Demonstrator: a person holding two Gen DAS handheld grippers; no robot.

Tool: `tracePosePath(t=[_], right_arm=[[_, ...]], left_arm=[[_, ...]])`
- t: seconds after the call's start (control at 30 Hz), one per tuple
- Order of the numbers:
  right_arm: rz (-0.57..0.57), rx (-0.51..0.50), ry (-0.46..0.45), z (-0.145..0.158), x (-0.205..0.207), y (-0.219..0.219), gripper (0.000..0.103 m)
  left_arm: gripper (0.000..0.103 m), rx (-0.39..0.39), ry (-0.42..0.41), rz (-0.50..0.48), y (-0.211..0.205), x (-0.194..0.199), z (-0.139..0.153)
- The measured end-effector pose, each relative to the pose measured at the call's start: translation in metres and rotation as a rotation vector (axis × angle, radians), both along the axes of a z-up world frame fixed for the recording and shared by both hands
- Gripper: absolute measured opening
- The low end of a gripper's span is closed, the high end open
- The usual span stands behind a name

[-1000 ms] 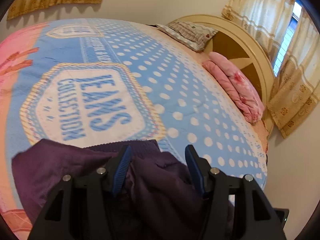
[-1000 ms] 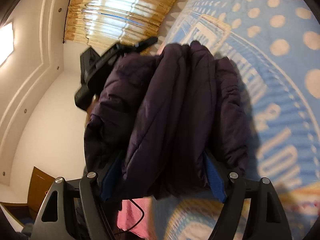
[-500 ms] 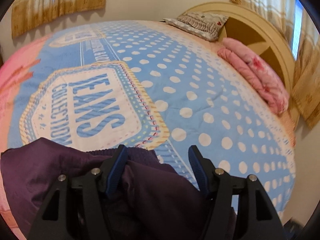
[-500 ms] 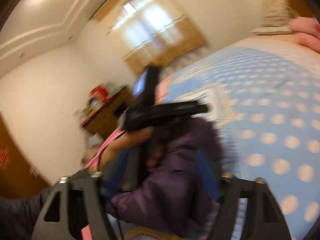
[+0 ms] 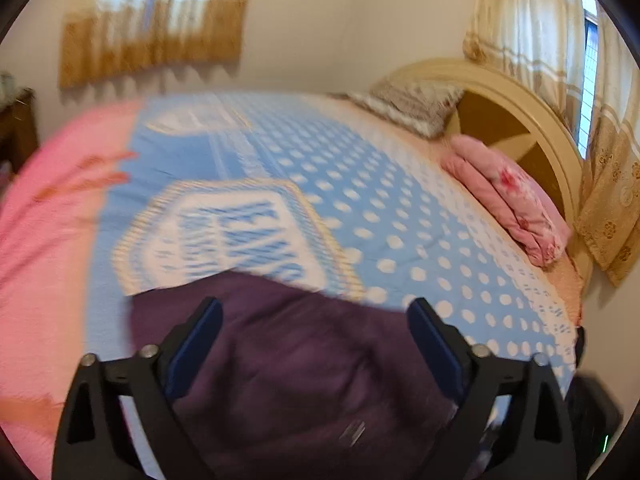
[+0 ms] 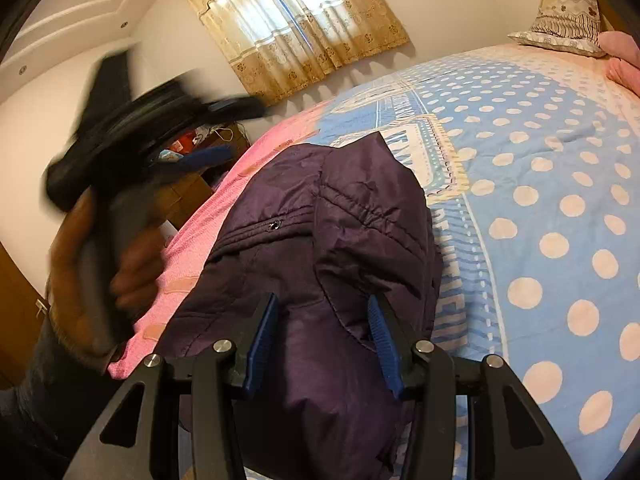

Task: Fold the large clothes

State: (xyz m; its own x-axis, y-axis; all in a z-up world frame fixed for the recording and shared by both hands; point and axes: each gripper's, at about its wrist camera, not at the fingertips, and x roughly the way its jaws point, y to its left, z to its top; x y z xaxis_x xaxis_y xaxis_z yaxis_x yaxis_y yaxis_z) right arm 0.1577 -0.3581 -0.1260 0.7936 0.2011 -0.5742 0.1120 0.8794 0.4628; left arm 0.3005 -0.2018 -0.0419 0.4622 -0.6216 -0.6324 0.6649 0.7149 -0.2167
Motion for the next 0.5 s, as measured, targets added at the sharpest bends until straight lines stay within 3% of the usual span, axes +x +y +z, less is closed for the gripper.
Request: tracePosePath(t=[0.07,0.17,0.27,0.3,0.4,0.5], right_arm=[[-0.001,-0.006,0.01,0.002,-0.001,-0.001,0.047],[-0.048,-0.015,-0.011,0.022,-0.01,-0.001,0.047],[-0.211,-0.07,-0.098,0.058,-0.024,-0.008,0.049],[-0.24,-0.106,-0.122,0.073,-0.022,-0.007,0.049],[-0.239,-0.179,-0.153,0.106,0.003,0.008,0.049],[-0.134,-0.147,-0.163,0.118,0.044,0.032,0.056]], left_arm=[[0.103,-0.032,-0.062,0.079,0.032,-0.017,-0.006],[0.103,-0.013,-0.071,0.157,0.054,-0.026,-0.036],[0.103,0.079,-0.036,0.182,0.048,-0.023,-0.068],[0.103,0.076,-0.043,0.19,0.048,-0.021,-0.071],[0.103,0.078,-0.037,0.195,0.041,-0.016,-0.068],[0.103,0.118,-0.055,0.2,0.027,-0.015,-0.067]])
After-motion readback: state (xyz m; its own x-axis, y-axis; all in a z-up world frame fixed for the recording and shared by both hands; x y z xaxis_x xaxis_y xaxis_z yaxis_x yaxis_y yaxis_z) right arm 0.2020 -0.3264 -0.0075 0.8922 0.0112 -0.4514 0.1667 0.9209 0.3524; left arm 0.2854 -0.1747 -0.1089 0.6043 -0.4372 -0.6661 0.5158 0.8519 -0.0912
